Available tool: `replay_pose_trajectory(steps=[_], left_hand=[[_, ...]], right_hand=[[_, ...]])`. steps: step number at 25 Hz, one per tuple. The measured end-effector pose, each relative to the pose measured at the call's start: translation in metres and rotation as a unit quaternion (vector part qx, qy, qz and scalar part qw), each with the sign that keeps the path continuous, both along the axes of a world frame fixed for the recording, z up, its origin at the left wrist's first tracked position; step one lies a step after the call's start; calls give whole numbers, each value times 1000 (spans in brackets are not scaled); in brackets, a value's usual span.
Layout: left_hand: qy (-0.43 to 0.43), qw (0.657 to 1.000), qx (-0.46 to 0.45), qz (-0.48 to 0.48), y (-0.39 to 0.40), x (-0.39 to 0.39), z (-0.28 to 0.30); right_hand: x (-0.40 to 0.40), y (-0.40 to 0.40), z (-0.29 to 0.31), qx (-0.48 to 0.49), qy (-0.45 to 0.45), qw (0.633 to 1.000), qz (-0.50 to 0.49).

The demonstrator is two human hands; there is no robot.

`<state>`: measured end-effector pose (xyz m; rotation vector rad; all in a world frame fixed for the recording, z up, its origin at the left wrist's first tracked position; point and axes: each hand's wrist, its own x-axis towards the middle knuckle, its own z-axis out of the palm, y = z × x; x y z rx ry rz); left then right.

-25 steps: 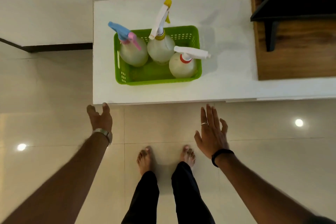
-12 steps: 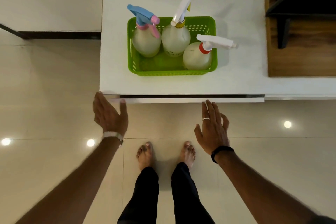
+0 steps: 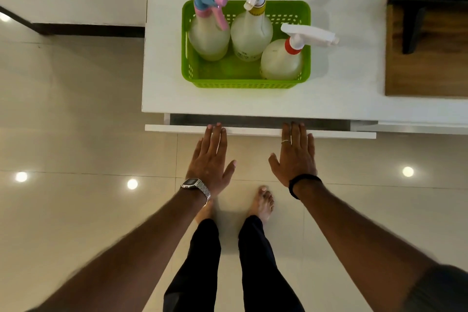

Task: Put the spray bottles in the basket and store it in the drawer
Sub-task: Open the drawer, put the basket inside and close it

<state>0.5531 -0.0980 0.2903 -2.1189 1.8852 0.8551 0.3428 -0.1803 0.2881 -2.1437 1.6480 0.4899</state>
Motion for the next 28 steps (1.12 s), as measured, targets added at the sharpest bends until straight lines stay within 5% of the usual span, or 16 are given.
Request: replay_pose_trajectory(steps=[28], left_hand=[[7, 997, 74, -35, 147, -30, 32]], right_hand=[[-52, 169, 15, 106, 4, 994, -2]])
